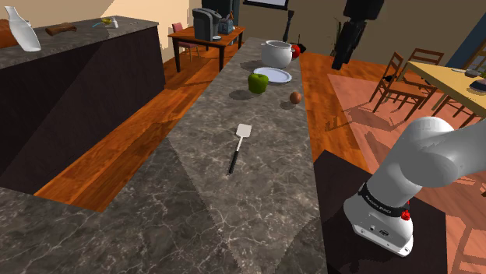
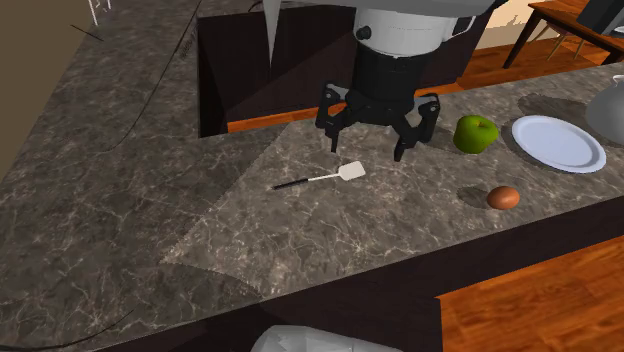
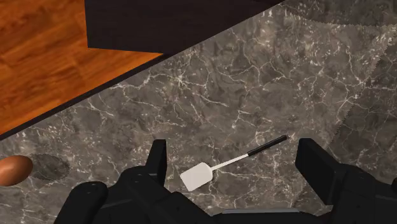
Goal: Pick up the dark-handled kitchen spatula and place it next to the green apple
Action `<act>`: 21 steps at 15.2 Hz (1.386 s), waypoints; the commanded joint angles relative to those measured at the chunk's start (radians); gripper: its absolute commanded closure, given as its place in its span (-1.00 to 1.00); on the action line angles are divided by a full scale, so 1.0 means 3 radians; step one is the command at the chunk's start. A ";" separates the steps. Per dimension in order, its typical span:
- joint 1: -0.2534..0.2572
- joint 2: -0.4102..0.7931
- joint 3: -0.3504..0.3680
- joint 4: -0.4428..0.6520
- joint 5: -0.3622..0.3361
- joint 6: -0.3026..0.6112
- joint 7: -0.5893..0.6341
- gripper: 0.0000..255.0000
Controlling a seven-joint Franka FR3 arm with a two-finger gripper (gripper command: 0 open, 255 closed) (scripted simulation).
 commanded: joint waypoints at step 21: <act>-0.0550 0.1498 0.1236 -0.0565 0.0559 0.2138 0.2660 -1.00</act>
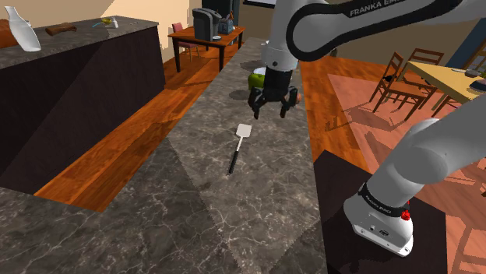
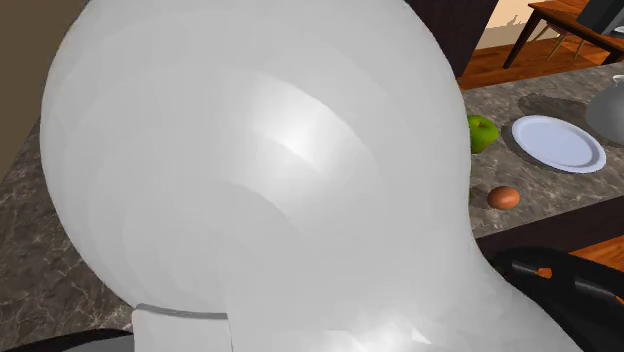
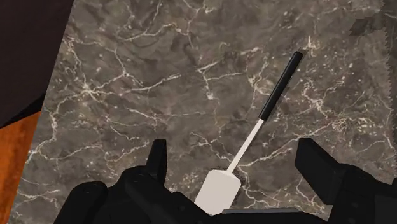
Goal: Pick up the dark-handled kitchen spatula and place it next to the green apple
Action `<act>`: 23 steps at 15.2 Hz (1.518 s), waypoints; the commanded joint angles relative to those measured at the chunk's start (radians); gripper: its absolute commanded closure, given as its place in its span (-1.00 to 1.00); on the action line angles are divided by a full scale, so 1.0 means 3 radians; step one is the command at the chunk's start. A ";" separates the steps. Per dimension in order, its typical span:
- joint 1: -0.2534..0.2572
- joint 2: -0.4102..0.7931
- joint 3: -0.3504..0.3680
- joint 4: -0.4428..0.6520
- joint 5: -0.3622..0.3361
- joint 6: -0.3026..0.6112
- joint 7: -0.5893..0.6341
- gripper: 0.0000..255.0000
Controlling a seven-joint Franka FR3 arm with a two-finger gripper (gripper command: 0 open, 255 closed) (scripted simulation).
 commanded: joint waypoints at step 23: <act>-0.0213 0.1989 0.0228 0.0405 -0.0864 0.1494 0.2046 -1.00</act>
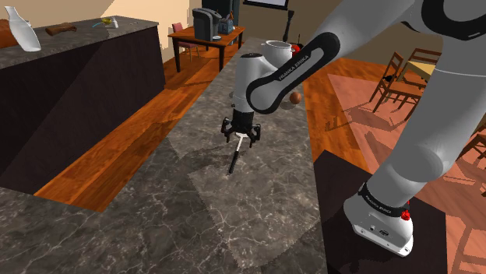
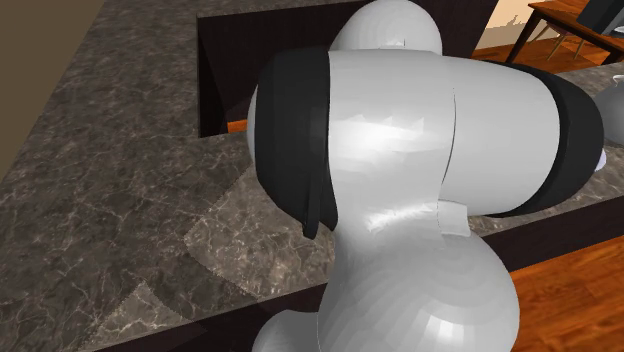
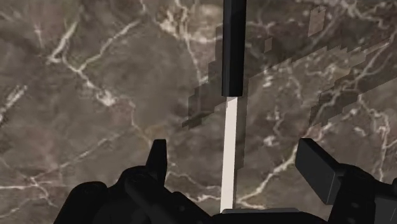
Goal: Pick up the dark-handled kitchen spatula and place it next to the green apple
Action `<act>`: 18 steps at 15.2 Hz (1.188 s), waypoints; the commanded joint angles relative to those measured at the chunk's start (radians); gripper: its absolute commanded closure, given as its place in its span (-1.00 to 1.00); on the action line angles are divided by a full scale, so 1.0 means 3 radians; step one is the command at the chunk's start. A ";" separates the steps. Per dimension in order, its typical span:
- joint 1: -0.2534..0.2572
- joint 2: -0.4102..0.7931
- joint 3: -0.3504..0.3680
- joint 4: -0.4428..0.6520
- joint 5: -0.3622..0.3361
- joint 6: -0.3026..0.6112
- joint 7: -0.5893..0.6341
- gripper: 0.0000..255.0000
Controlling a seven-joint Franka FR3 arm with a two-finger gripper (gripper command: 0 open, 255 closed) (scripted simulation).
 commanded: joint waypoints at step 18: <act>-0.0026 -0.0150 0.0035 0.0029 0.0099 -0.0164 -0.0061 1.00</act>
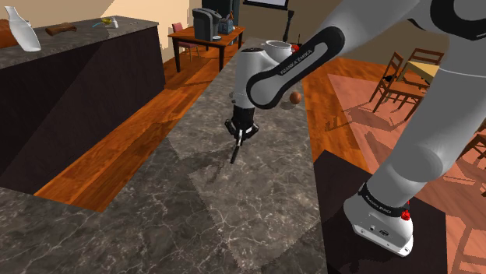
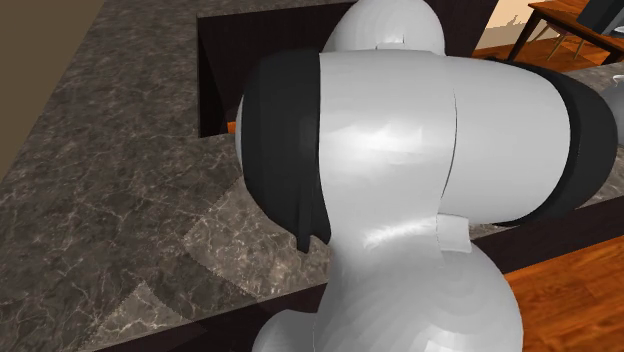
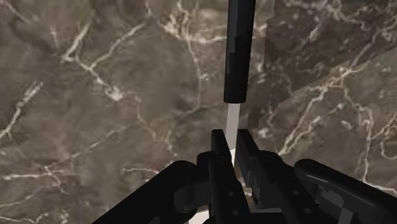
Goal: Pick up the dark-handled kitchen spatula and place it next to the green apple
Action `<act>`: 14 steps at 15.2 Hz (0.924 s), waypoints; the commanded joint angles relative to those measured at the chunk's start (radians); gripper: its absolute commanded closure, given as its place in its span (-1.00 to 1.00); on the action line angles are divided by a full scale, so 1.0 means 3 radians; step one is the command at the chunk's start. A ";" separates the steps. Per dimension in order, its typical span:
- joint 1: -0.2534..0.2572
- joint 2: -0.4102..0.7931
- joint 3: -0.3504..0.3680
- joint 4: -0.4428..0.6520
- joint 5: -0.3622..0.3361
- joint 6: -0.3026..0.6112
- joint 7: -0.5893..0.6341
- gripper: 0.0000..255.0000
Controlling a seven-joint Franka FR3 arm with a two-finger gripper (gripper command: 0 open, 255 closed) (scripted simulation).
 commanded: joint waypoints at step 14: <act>-0.0049 -0.0490 0.0045 0.0212 0.0286 -0.0655 -0.0174 1.00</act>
